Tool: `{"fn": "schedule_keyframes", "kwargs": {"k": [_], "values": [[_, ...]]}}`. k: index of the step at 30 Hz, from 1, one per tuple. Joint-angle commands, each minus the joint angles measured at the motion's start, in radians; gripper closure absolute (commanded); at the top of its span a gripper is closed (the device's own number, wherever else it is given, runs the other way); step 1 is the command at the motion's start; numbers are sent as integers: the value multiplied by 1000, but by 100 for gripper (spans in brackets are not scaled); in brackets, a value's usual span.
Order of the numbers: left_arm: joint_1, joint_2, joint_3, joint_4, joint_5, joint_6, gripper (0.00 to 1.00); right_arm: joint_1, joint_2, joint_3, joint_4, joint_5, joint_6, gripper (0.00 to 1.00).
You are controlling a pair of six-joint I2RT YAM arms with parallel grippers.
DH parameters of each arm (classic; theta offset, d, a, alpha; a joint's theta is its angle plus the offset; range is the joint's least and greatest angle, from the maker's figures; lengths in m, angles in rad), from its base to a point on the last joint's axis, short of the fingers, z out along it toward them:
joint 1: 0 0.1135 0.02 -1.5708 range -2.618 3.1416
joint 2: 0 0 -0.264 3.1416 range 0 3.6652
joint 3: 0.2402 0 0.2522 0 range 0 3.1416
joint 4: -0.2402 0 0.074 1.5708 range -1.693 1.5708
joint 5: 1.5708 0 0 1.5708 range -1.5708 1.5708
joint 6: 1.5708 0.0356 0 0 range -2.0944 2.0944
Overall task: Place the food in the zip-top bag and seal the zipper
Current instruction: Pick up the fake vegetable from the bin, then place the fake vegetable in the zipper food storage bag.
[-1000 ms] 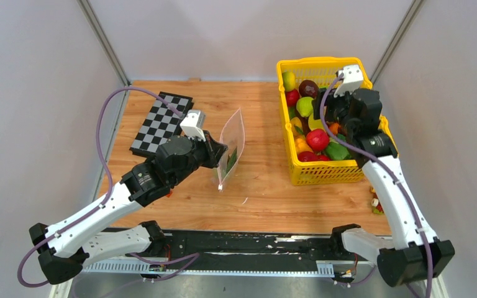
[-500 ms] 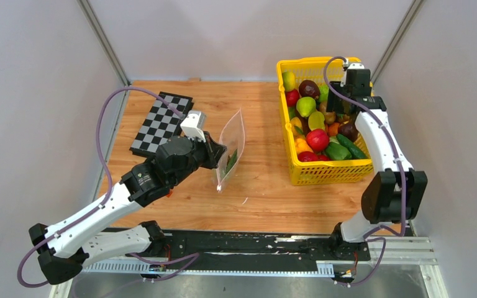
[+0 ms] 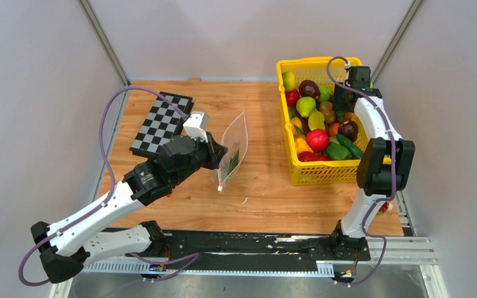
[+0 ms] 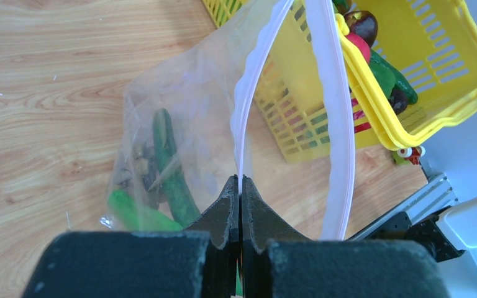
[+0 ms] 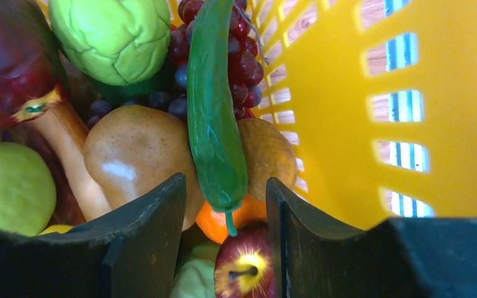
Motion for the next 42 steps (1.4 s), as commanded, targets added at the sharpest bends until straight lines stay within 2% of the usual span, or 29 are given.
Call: {"fn": "schedule_keyframes", "kwargs": {"k": [1, 5, 11, 12, 15, 16, 17, 19, 27, 32, 42], "values": [[3, 12, 14, 25, 16, 0, 100, 5, 56, 39, 38, -14, -33, 50], [3, 9, 12, 24, 16, -3, 100, 5, 91, 44, 42, -41, -51, 56], [3, 1, 10, 20, 15, -7, 100, 2, 72, 22, 70, -77, -54, 58], [3, 0, 10, 19, 16, -8, 100, 1, 67, 16, 76, -83, -55, 62], [3, -4, 9, 19, 15, -9, 100, -6, 61, 33, 48, -96, -32, 92], [3, -5, 9, 19, 14, -10, 100, -6, 58, 50, 22, -138, -14, 99], [3, -5, 8, 21, 14, -11, 100, -6, 47, 60, 7, -172, -2, 100], [3, -5, 7, 22, 14, -11, 100, -6, -1, 42, 23, -227, 32, 100], [3, -28, -5, 17, 1, -16, 100, -8, -283, -201, 249, -407, 131, 100], [3, -35, -8, 19, 1, -17, 100, -8, -371, -266, 266, -538, 189, 100], [3, -31, -18, 35, 20, -25, 100, -9, -527, -458, 371, -999, 208, 100]]}}
